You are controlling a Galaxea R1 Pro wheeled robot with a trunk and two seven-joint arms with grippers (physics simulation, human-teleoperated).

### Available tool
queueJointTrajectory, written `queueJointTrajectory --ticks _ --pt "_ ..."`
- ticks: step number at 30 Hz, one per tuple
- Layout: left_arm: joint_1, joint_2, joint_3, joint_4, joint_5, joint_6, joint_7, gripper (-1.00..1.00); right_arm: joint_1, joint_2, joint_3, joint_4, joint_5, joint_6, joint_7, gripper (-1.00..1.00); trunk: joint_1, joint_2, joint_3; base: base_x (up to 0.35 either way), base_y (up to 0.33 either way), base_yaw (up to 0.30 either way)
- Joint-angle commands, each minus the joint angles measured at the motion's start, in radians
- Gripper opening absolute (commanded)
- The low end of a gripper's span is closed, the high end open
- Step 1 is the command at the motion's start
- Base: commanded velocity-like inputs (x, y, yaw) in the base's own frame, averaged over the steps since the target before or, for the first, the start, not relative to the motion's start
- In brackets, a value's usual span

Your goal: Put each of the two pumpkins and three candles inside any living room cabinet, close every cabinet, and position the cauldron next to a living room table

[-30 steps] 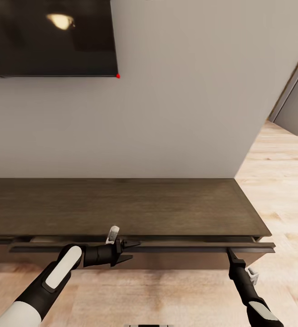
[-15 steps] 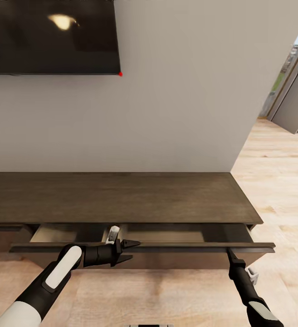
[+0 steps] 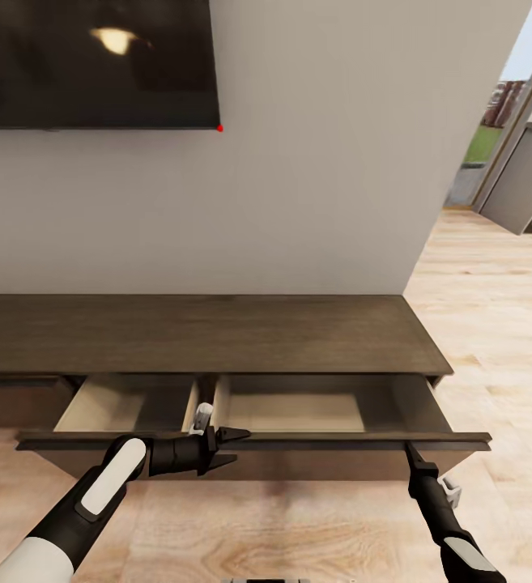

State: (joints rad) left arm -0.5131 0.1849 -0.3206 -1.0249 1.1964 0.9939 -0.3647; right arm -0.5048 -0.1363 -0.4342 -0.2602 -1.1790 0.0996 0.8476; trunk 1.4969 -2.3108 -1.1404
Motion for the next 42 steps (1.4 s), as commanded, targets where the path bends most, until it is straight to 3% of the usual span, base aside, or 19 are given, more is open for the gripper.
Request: queueJointTrajectory --ticks 1,42 --pt "-0.001 0.001 -0.002 0.000 -0.006 0.000 -0.008 1.00 0.000 0.000 0.002 0.012 -0.007 0.009 0.002 -1.00 0.000 0.000 -0.001 -0.184 0.000 0.000" --pt "-0.001 0.002 -0.002 0.000 -0.006 0.000 -0.008 1.00 0.000 0.000 0.002 0.012 -0.007 0.009 0.002 -1.00 0.000 0.000 -0.001 -0.103 0.000 0.000"
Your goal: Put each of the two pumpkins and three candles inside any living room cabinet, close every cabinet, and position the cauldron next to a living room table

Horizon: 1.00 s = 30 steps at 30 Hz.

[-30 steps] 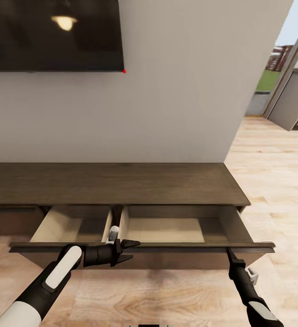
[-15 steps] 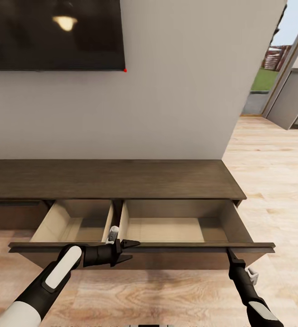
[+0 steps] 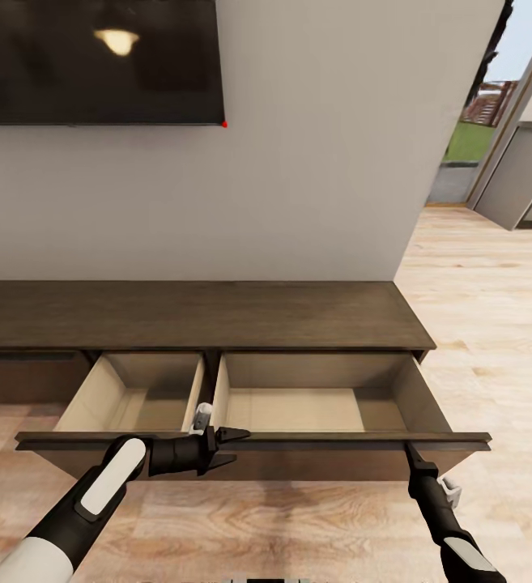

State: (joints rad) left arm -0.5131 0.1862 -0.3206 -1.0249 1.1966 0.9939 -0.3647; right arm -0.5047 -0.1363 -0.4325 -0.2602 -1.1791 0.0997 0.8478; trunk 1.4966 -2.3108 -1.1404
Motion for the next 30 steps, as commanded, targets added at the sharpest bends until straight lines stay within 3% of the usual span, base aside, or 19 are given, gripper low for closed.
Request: queueJointTrajectory --ticks 1,25,26,30 --pt "-0.001 0.001 -0.002 0.000 -0.006 0.000 -0.008 1.00 0.000 0.000 0.000 0.012 -0.007 0.009 0.002 -1.00 0.000 0.000 -0.001 -0.018 0.000 0.000" --pt "-0.001 0.001 0.000 0.000 -0.006 0.000 -0.008 1.00 0.000 0.000 0.000 0.012 -0.007 0.009 0.002 -1.00 0.000 0.000 -0.001 -0.047 0.000 0.000" --pt "-0.001 0.001 0.000 0.000 -0.006 0.000 -0.008 1.00 0.000 0.000 0.000 0.012 -0.007 0.009 0.002 1.00 0.000 0.000 -0.001 -0.006 0.000 0.000" --pt "-0.001 0.001 0.000 0.000 -0.006 0.000 -0.008 1.00 0.000 0.000 0.000 0.012 -0.009 0.009 0.002 1.00 0.000 0.000 -0.001 -0.002 0.000 0.000"
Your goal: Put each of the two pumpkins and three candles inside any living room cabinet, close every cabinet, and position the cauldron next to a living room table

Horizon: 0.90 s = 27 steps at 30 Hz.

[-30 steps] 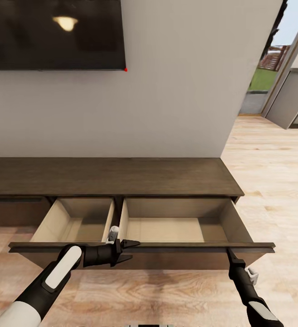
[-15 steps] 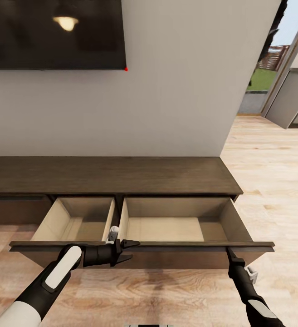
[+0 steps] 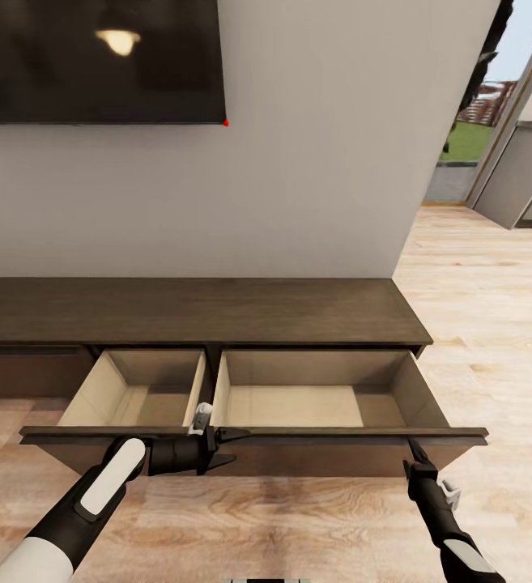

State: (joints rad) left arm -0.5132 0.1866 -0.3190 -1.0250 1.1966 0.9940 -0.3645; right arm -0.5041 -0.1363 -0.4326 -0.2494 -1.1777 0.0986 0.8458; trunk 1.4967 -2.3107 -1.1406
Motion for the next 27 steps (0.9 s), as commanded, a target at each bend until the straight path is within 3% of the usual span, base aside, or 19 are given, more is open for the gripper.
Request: queueJointTrajectory --ticks 1,8,16,23,27 --pt "-0.001 0.001 -0.002 0.000 -0.006 0.000 -0.008 1.00 -0.001 0.000 0.000 0.001 -0.011 0.010 0.004 1.00 0.000 0.000 -0.001 0.000 0.000 0.000" --pt "-0.001 0.001 -0.002 0.000 -0.006 0.000 -0.008 1.00 -0.001 0.000 0.000 0.001 -0.011 0.010 0.004 1.00 0.000 0.000 -0.001 -0.009 0.000 0.000" --pt "-0.001 0.001 -0.002 0.000 -0.006 0.001 -0.008 1.00 -0.001 -0.001 0.002 0.002 -0.007 0.027 -0.004 1.00 0.000 0.000 -0.001 -0.170 0.000 0.000" --pt "-0.001 -0.003 -0.003 -0.004 -0.005 0.002 -0.009 1.00 -0.001 0.000 0.003 0.002 -0.007 0.150 -0.003 1.00 0.000 0.000 -0.001 -0.216 0.000 0.000" --pt "0.001 0.003 0.000 -0.008 0.010 0.003 -0.009 1.00 0.000 -0.001 0.010 0.003 0.001 0.178 -0.009 1.00 0.000 0.000 -0.001 -0.108 0.000 0.000"
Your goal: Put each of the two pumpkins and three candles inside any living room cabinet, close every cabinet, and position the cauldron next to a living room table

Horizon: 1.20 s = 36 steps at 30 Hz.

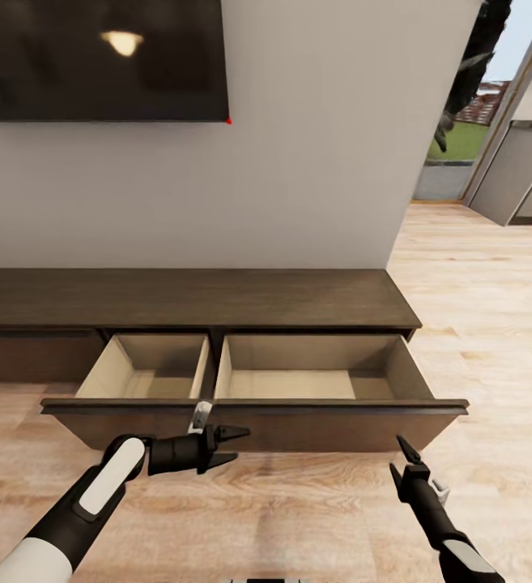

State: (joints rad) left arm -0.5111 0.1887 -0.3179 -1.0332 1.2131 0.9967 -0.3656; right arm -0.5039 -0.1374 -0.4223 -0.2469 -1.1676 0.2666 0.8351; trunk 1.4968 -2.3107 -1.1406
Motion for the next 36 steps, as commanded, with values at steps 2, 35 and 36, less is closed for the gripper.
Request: queueJointTrajectory --ticks 2,35,36 --pt "0.000 0.002 0.000 0.001 0.018 -0.001 -0.008 1.00 0.001 -0.001 0.002 0.005 -0.004 0.032 0.003 1.00 0.000 0.000 -0.001 -0.033 0.000 0.000" --pt "0.146 0.063 -0.004 0.134 -0.186 -0.091 0.009 1.00 0.036 -0.113 0.032 0.118 0.841 -0.012 0.013 1.00 -0.111 0.203 0.090 -0.001 0.000 0.000" --pt "0.146 0.063 -0.005 0.136 -0.189 -0.096 0.009 1.00 0.036 -0.113 0.031 0.118 0.842 -0.014 0.013 1.00 -0.115 0.210 0.093 0.000 0.000 0.000"
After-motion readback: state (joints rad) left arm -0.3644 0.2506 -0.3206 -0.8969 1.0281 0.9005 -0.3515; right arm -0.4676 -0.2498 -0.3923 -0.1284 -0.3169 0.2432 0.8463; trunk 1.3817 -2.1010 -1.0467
